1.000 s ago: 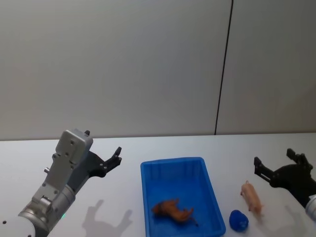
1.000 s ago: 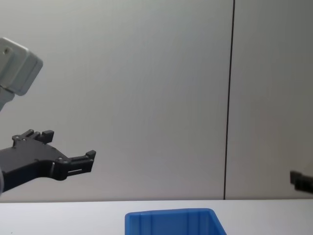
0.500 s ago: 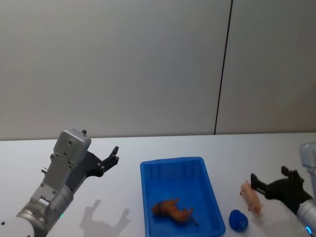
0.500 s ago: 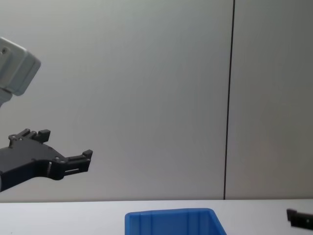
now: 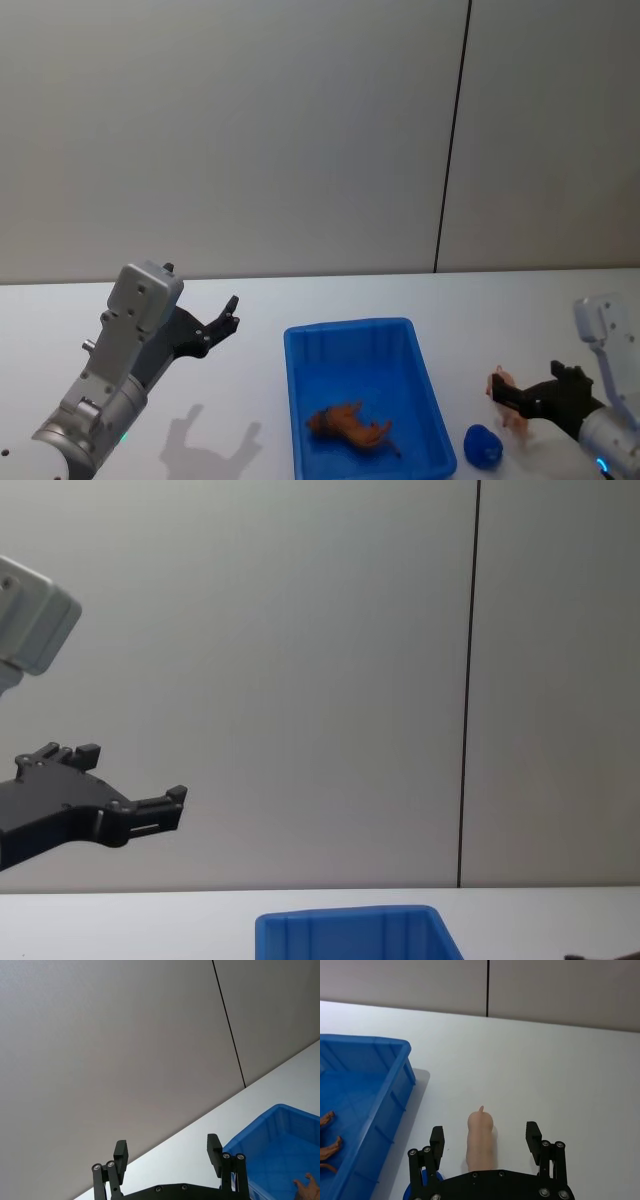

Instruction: Pick up the two dolls from the table and place them into the box.

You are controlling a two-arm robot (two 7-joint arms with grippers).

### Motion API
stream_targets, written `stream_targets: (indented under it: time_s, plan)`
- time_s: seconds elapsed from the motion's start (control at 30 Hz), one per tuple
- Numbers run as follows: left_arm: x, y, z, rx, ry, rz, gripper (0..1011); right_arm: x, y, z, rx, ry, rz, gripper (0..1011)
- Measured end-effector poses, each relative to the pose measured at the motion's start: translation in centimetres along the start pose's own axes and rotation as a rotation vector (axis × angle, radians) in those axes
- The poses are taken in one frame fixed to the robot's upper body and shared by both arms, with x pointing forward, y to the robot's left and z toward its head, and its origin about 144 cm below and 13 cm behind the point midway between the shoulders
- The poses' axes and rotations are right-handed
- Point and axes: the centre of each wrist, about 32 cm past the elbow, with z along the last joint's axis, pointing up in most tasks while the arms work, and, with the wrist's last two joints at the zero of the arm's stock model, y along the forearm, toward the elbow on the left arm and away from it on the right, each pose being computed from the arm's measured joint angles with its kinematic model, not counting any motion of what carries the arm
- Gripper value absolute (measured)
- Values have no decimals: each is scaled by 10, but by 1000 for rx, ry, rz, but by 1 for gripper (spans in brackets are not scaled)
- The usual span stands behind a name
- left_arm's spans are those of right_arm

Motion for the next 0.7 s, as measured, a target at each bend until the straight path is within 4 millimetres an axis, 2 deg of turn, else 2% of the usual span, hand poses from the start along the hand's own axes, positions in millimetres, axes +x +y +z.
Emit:
stream_targets:
  time_s: [0.63,0.7]
  plan:
    - [0,0,0,0,0,2,1001,-2,35,13,-141,70,-3,1001]
    - [0,0,0,0,0,2,1001,-2,38,14,-155,77,-3,976]
